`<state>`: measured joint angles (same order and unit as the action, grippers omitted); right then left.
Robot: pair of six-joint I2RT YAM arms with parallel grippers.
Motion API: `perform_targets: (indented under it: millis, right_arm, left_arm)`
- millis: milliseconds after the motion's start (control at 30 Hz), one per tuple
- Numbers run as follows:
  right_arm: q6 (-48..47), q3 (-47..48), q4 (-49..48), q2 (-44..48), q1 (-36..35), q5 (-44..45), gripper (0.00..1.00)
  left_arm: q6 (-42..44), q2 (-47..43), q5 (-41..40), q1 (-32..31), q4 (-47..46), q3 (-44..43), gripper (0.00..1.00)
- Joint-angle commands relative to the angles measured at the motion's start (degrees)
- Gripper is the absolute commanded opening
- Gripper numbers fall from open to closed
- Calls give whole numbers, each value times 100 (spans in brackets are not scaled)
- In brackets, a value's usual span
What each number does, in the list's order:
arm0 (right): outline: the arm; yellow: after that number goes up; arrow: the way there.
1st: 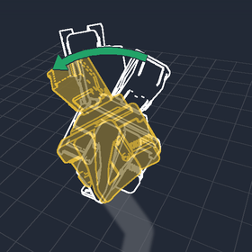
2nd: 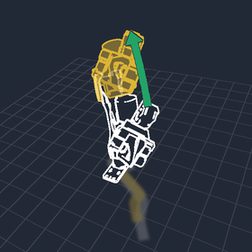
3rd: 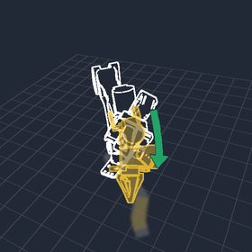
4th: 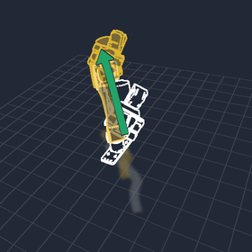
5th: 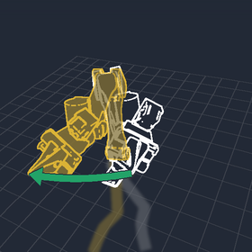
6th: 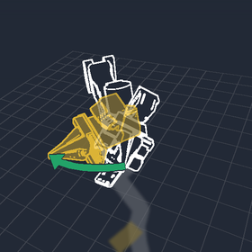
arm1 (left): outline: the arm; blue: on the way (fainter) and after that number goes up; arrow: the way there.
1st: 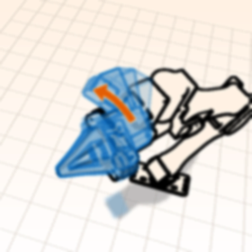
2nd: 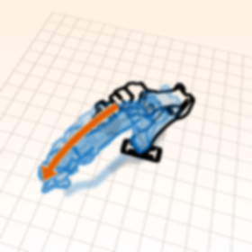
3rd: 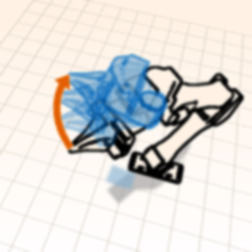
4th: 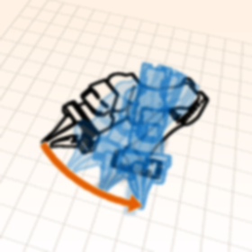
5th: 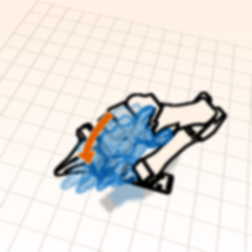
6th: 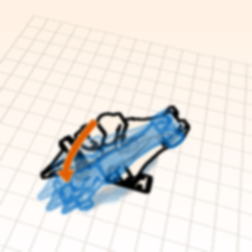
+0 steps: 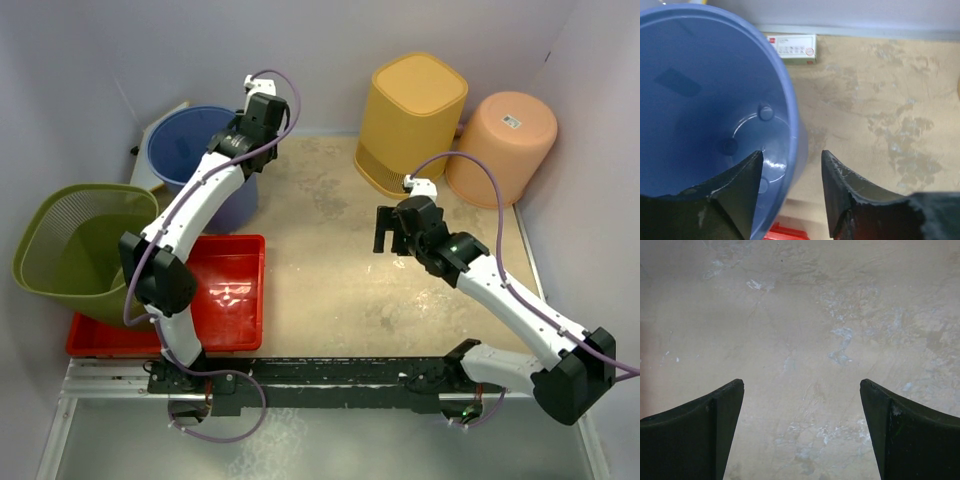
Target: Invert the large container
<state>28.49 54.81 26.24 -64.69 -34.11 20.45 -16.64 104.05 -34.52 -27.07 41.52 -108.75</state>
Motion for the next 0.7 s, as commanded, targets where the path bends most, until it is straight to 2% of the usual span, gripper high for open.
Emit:
perform_targets:
  millis: [0, 133, 167, 300, 467, 667]
  right_arm:
    - [-138, 297, 145, 221, 27, 452, 100]
    - [-217, 430, 268, 298, 36, 711, 100]
    - [-244, 482, 299, 325, 36, 800, 100]
    - [-374, 659, 442, 502, 50, 1288, 100]
    - [-584, 859, 508, 737, 72, 1974, 100]
    - [-842, 1191, 621, 1050, 80, 3107, 100]
  left_arm:
    - [157, 98, 654, -18, 83, -398, 30]
    - [109, 99, 1562, -27, 58, -527, 4]
    - [64, 92, 1813, -31, 64, -580, 0]
    - [-75, -38, 2665, -247, -15, -777, 0]
    - [-208, -124, 2969, -949, -67, -1111, 0]
    - [-1035, -432, 3950, -1168, -602, -847, 0]
